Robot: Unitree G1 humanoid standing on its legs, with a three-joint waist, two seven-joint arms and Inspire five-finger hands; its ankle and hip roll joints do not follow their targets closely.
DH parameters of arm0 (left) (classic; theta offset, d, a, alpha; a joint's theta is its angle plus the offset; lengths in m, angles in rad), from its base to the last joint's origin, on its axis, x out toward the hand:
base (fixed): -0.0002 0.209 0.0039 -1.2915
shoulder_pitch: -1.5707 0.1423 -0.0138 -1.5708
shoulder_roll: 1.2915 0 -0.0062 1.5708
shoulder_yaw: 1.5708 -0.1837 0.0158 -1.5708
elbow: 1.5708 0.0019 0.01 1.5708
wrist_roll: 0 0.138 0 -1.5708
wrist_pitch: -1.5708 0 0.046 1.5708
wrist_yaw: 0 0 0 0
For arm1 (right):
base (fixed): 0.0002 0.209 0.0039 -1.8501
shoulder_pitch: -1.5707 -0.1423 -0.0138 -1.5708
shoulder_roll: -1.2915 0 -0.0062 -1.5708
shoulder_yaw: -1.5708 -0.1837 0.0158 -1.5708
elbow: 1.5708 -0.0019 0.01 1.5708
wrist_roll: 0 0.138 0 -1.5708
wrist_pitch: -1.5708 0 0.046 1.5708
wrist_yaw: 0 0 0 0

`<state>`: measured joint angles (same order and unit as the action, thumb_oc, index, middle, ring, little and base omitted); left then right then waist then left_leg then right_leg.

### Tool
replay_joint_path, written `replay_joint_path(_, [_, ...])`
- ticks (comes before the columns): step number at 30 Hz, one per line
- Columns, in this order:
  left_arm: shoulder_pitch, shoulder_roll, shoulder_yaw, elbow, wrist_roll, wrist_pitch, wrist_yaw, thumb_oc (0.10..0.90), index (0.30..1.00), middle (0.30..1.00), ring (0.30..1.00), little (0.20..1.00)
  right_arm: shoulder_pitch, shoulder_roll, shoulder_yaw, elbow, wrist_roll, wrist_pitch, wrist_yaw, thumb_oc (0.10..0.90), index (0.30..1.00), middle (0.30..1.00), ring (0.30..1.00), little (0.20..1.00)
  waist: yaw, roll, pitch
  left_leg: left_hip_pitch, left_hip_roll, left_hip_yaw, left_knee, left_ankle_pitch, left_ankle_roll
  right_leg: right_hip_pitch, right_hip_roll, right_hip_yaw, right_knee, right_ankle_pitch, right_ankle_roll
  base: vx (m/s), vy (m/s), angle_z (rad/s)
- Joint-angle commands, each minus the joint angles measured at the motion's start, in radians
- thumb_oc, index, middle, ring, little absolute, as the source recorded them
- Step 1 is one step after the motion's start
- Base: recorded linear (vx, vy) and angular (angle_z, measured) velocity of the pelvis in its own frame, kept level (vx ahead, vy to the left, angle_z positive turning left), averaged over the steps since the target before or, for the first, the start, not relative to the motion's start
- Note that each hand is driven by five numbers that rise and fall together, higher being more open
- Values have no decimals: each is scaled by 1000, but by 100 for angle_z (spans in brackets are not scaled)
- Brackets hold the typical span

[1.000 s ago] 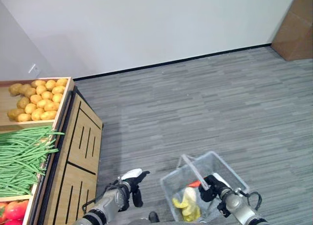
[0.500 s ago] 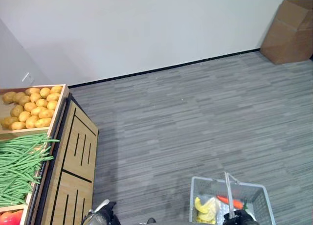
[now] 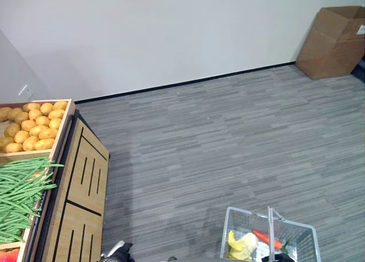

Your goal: Get the vegetables into the basket

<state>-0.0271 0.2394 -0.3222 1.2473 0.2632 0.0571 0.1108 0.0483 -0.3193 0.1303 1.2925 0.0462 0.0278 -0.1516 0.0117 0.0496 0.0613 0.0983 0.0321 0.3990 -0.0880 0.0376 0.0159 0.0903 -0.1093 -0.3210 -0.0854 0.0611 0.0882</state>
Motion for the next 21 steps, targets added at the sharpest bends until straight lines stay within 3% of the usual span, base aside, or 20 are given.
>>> replay_joint_path(1, [-88,-3,53,48,-18,-9,36,900,1000,1000,1000,1000,-16,1,22,69,-3,4,-5,400,300,300,300,300,8,-17,17,43,-1,-50,1,-82,-52,-10,12,14,63,-123,9,0,0,0])
replay_joint_path(21, [-86,-5,37,50,4,-12,28,900,1000,1000,1000,1000,-23,9,34,71,-5,0,4,400,300,300,300,300,8,-17,13,44,-8,-47,1,-92,-44,-16,4,21,64,-112,17,0,0,0])
